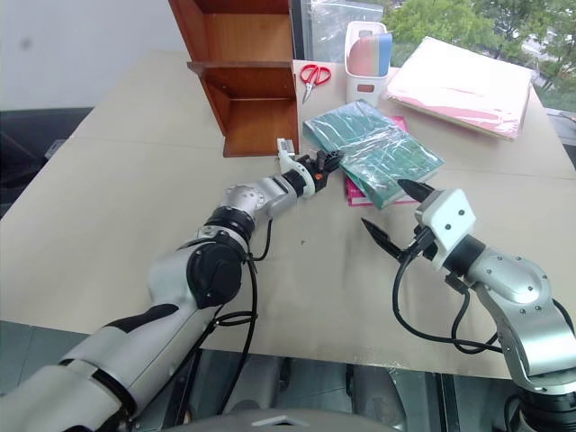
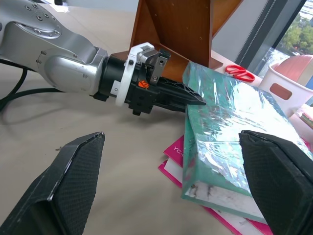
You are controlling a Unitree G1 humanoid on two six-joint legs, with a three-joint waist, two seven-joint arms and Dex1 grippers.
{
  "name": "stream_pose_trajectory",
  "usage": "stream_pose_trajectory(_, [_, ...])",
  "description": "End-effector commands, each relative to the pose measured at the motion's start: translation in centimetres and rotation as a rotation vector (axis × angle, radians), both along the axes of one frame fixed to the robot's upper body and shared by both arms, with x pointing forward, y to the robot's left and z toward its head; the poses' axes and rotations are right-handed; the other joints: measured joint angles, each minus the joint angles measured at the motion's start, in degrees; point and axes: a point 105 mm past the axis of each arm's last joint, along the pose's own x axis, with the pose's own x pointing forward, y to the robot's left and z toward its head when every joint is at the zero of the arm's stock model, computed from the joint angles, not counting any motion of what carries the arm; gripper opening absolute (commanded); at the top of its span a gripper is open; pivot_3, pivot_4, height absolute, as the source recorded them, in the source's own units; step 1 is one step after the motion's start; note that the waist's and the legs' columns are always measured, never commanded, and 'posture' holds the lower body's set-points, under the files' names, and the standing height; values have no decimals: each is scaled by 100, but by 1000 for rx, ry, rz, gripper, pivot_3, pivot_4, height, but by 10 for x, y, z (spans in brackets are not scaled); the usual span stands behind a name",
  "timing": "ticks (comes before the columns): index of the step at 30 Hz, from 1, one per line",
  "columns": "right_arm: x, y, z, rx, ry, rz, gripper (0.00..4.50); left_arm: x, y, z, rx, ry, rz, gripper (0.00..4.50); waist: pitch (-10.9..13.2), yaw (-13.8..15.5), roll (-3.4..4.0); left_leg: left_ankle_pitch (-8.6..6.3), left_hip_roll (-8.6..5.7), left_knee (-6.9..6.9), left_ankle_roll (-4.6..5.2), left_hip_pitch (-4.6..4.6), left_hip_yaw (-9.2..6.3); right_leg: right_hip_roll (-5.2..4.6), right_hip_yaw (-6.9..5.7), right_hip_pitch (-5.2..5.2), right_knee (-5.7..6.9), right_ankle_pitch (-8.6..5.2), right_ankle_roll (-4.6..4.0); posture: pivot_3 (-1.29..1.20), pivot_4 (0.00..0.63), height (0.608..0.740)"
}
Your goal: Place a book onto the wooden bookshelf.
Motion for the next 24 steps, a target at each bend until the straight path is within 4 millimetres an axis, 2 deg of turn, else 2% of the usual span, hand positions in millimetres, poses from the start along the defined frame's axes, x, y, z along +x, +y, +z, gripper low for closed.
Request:
stream_pose_trajectory(1, [-2,2,8,3,-46,12,4500,-1,8,22,-18,-98,-26,32,0,2,0,0,0,0,0,0,0,0,0,0,0,0,0,0,150,740])
stream_pose_trajectory(5, [-3,1,10,10,-50,7,4500,-18,5,43,56,-257,-122,32,0,6,0,0,0,0,0,-1,0,-1,0,0,-1,0,0,0,150,740])
stream_pose_trajectory(7, [-5,-3,12,15,-55,-6,4500,-38,-1,55,142,-383,-197,32,0,8,1,0,1,0,0,-2,0,-1,2,1,-1,0,0,0,150,740])
stream_pose_trajectory(10, [-18,-15,19,62,-48,-17,4500,-81,-20,77,445,-785,-298,32,0,40,1,1,2,1,-1,-6,0,-2,2,2,-4,0,-1,0,150,740])
stream_pose_trajectory(13, [-29,-18,25,111,-52,-1,4500,-100,-31,103,629,-1134,-275,32,-2,89,7,1,2,6,-2,-8,0,-2,1,5,-5,0,-1,0,150,740])
stream_pose_trajectory(14, [-29,-19,27,119,-54,-3,4500,-102,-32,110,653,-1197,-265,32,-4,94,10,1,2,7,-1,-1,2,-1,3,11,-4,1,-1,0,150,740])
stream_pose_trajectory(18, [-30,-25,35,144,-84,-37,4500,-107,-30,173,939,-1655,-86,32,-2,66,9,-5,1,7,8,27,0,2,6,27,9,1,-1,0,150,740])
stream_pose_trajectory(19, [-30,-25,36,148,-86,-40,4500,-109,-29,182,1005,-1739,-61,32,-1,36,8,-12,2,7,21,27,0,3,8,27,9,1,0,0,150,740])
stream_pose_trajectory(21, [-29,-25,36,145,-89,-44,4500,-108,-24,195,1250,-1911,-13,32,-2,-3,9,-14,1,6,24,28,4,4,17,26,7,1,0,0,150,740])
stream_pose_trajectory(24, [-25,-23,35,146,-91,-43,4500,-101,-14,212,1518,-2008,-32,32,-2,4,9,-13,1,0,22,27,9,4,21,26,-7,-1,1,0,150,740])
